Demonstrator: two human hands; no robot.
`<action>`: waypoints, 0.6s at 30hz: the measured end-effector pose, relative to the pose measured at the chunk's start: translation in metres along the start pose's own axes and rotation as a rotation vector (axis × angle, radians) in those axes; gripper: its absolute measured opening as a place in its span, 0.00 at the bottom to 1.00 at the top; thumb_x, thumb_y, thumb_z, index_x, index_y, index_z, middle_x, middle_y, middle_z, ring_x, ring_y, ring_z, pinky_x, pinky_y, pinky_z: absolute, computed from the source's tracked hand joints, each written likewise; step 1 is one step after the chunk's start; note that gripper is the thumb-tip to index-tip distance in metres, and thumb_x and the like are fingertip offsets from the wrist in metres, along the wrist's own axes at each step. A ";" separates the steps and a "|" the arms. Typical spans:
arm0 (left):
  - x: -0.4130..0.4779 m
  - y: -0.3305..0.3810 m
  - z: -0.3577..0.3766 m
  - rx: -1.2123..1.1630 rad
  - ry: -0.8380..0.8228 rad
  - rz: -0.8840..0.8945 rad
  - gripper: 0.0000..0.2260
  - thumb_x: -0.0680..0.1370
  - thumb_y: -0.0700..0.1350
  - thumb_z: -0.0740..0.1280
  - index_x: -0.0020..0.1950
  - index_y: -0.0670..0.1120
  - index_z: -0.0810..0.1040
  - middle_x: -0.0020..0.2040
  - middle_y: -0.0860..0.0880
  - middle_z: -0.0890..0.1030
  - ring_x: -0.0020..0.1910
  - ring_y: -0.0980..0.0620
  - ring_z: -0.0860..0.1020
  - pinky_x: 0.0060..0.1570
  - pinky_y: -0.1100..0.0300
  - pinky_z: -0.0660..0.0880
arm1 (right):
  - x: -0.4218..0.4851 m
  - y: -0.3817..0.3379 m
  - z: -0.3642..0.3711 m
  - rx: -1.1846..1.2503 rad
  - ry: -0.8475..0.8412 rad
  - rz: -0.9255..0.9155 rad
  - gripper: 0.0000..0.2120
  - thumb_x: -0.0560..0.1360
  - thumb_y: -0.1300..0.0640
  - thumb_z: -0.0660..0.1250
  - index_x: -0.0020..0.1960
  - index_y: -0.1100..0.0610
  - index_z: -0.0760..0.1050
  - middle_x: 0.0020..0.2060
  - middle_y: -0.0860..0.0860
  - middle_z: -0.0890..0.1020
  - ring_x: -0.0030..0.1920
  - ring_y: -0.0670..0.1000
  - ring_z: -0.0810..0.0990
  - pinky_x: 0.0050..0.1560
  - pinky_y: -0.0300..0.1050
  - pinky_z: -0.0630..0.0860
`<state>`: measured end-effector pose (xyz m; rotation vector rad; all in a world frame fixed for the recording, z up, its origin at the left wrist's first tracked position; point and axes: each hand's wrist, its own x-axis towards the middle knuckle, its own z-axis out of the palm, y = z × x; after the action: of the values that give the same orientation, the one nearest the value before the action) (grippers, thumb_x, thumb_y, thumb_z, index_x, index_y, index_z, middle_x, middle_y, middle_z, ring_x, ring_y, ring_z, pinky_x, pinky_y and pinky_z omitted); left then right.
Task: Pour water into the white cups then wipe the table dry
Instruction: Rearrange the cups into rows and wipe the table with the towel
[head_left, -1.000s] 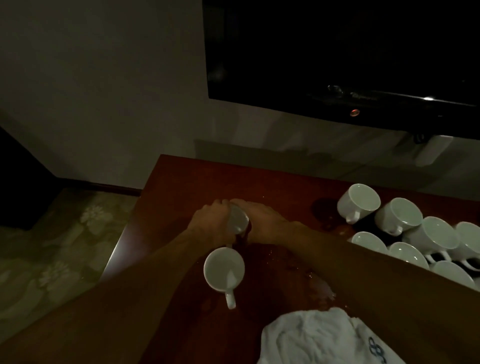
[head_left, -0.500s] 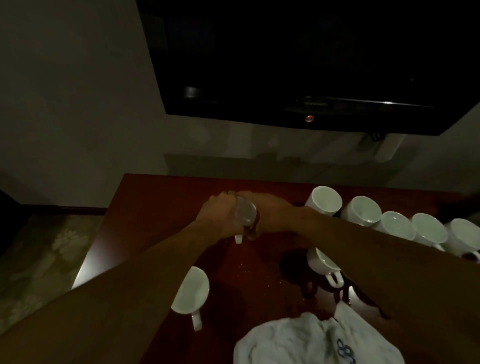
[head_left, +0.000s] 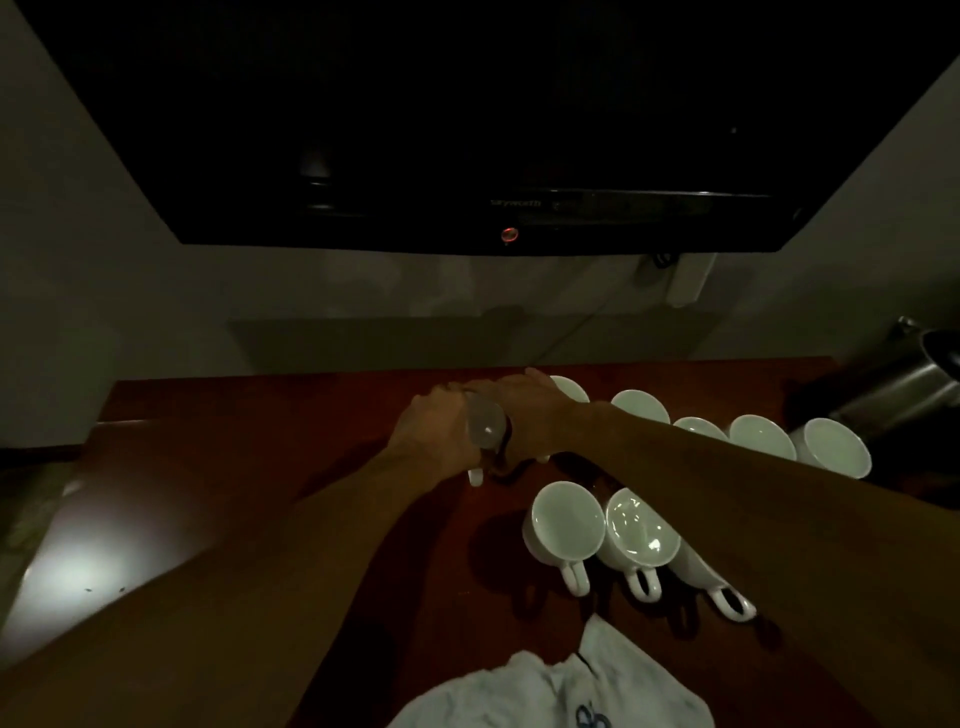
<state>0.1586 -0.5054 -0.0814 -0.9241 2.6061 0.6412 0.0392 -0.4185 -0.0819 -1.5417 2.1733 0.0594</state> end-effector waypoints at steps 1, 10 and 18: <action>0.003 0.002 0.001 0.006 0.022 0.009 0.29 0.72 0.52 0.77 0.69 0.45 0.71 0.63 0.47 0.77 0.59 0.49 0.78 0.51 0.59 0.73 | 0.002 0.005 0.001 -0.001 -0.006 -0.001 0.38 0.67 0.48 0.78 0.73 0.49 0.66 0.67 0.51 0.75 0.69 0.56 0.71 0.70 0.58 0.65; 0.014 0.012 0.014 -0.022 0.086 -0.020 0.31 0.72 0.51 0.76 0.70 0.43 0.68 0.65 0.43 0.75 0.62 0.43 0.76 0.57 0.53 0.75 | 0.023 0.035 0.008 -0.005 -0.048 -0.046 0.45 0.63 0.46 0.80 0.75 0.50 0.64 0.70 0.53 0.72 0.71 0.59 0.68 0.72 0.60 0.63; 0.019 0.018 0.027 -0.006 0.080 -0.026 0.29 0.76 0.47 0.73 0.73 0.44 0.65 0.68 0.43 0.71 0.63 0.43 0.75 0.57 0.54 0.75 | 0.026 0.051 0.030 -0.049 -0.062 -0.051 0.45 0.63 0.42 0.79 0.73 0.47 0.62 0.66 0.49 0.75 0.69 0.54 0.69 0.73 0.62 0.57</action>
<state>0.1360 -0.4889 -0.1065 -1.0036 2.6591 0.6173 -0.0029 -0.4137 -0.1309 -1.6000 2.0978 0.1433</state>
